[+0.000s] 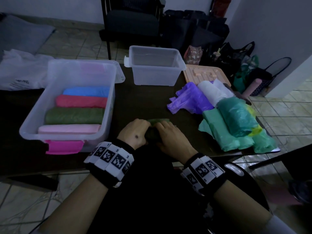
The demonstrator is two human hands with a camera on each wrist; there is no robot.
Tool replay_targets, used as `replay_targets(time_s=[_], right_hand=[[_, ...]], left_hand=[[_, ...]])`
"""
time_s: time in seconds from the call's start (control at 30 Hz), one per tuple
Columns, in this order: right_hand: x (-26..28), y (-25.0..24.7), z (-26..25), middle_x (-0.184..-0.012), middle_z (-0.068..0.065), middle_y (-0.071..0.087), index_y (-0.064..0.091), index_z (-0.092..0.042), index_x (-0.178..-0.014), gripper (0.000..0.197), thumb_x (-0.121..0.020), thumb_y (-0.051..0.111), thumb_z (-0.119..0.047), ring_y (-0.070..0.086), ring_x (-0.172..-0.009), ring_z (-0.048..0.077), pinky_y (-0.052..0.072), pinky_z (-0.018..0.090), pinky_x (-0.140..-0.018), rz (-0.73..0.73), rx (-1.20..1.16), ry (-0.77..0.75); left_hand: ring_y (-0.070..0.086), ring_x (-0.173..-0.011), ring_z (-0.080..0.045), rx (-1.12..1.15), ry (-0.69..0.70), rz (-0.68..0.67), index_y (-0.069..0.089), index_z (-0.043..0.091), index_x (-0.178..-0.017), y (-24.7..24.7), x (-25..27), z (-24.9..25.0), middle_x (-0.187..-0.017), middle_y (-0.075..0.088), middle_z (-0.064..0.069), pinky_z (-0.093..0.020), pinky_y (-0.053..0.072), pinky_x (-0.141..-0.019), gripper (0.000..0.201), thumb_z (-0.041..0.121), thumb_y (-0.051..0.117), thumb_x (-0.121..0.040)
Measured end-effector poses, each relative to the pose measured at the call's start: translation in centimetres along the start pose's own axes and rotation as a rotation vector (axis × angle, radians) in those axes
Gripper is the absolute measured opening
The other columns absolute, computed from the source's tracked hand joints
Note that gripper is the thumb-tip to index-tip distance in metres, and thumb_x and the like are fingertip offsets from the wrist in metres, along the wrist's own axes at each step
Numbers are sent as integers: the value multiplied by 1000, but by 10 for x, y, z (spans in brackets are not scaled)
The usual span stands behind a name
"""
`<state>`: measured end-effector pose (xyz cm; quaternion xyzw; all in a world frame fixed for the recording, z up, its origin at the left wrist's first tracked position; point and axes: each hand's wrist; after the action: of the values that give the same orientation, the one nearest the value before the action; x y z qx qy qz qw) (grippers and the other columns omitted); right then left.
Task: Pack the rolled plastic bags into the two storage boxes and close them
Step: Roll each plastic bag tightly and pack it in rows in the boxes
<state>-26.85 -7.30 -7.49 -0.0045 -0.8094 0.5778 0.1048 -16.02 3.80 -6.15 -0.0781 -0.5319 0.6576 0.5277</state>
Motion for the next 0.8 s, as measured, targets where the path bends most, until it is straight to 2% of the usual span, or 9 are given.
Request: replay_targets(time_s=[0.07,0.13,0.27,0.37,0.43,0.47,0.57,0.67,0.8], right_hand=[[0,-4,2,-135,3,44,44,-17,-131,50,-86,64,-26,40,-126,18,37,37,-105,-76,-92,22],[-3,-7,6,-130,1,46,46,-18,-129,50,-85,66,-28,43,-122,16,38,31,-103,-141,-175,65],[-14,-16,13,-128,2,41,50,-20,-125,54,-79,71,-39,38,-121,18,35,28,-98,-245,-148,91],[-25,-23,17,-138,1,28,38,-22,-136,84,-67,78,-48,27,-129,19,34,36,-105,-330,-134,159],[-31,-20,16,-141,1,27,25,-24,-145,103,-62,80,-52,25,-131,22,34,41,-106,-389,-99,192],[-34,-18,15,-141,2,29,23,-24,-145,106,-61,80,-53,26,-130,22,34,41,-105,-399,-73,197],[-35,-12,14,-135,2,38,33,-21,-139,94,-64,77,-56,33,-122,20,37,36,-99,-384,-72,197],[-30,-10,14,-125,3,38,43,-19,-129,74,-72,70,-58,37,-115,18,37,31,-91,-362,-95,176],[-20,-7,14,-125,2,43,46,-19,-129,60,-83,59,-55,44,-111,14,41,30,-94,-304,-116,118]], left_hand=[[59,-102,-14,69,31,-16,58,27,-113,-2,2,-3,-112,59,1,-37,49,-92,36,13,68,-81],[58,-103,-12,109,68,41,62,30,-105,-3,5,-6,-109,59,4,-34,48,-93,31,14,70,-80],[55,-112,-17,158,28,39,59,22,-123,-1,10,-11,-120,58,-2,-34,44,-98,40,17,67,-84],[54,-113,-18,171,10,27,58,22,-124,-1,10,-11,-124,56,-4,-34,44,-99,40,17,66,-85],[53,-115,-18,175,-1,35,58,22,-124,-1,10,-10,-124,56,-4,-34,43,-100,40,17,66,-85],[53,-115,-18,178,-3,46,59,22,-124,0,9,-10,-124,57,-4,-34,43,-100,41,17,66,-85],[54,-113,-19,180,-10,60,60,23,-123,0,8,-10,-123,57,-5,-35,44,-98,41,17,67,-84],[56,-111,-20,169,-16,68,61,22,-122,-1,7,-9,-120,58,-5,-34,45,-96,38,16,66,-85],[55,-110,-21,130,-48,39,60,20,-124,-3,6,-4,-122,56,-6,-36,45,-96,37,16,64,-87]])
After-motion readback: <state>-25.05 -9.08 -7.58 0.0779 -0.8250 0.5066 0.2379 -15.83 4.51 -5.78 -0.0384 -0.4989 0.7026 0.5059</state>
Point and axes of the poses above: each hand's wrist, its own x-axis away from the middle knuckle, its own y-axis out of the palm, z = x × y
